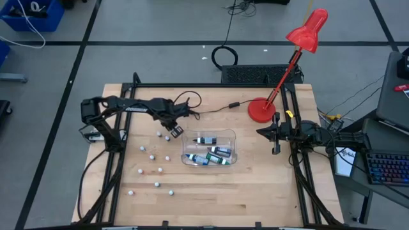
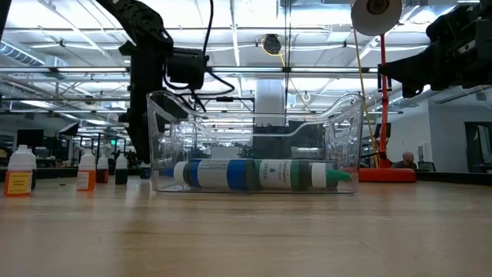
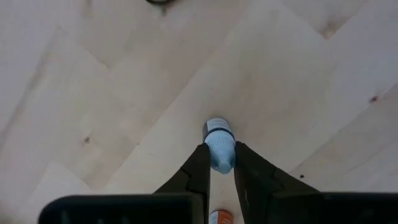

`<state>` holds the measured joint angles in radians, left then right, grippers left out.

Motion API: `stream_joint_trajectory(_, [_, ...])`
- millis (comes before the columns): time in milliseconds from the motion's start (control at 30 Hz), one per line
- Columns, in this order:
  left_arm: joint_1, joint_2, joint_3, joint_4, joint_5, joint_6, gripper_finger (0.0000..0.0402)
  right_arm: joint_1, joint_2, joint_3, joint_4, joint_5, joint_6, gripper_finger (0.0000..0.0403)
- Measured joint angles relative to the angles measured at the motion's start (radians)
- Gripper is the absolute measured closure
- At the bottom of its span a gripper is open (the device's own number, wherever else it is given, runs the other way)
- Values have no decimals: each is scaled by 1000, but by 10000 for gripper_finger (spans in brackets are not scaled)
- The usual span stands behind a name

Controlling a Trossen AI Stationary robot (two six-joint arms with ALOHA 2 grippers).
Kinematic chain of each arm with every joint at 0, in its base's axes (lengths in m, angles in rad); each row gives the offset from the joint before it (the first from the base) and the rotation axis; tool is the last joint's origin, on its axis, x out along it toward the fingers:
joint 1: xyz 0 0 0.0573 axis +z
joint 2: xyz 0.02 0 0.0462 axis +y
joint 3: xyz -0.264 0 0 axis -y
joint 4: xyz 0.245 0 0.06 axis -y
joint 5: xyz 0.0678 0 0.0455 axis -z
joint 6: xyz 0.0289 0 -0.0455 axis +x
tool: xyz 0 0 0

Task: Pick & Place food coloring
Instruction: Put the small black food coloring bottle into the transparent bin

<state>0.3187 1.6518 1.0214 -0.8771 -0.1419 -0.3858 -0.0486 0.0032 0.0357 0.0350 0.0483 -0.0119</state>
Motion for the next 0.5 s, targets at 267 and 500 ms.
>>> stream_joint_trajectory(267, [-22, -102, 0, -9, -7, -1, 351, 0, 0, 0, 0, 0, 0, 403])
stream_joint_trajectory(500, [-94, -273, 41, -83, 9, -54, 351, 0, 0, 0, 0, 0, 0, 403])
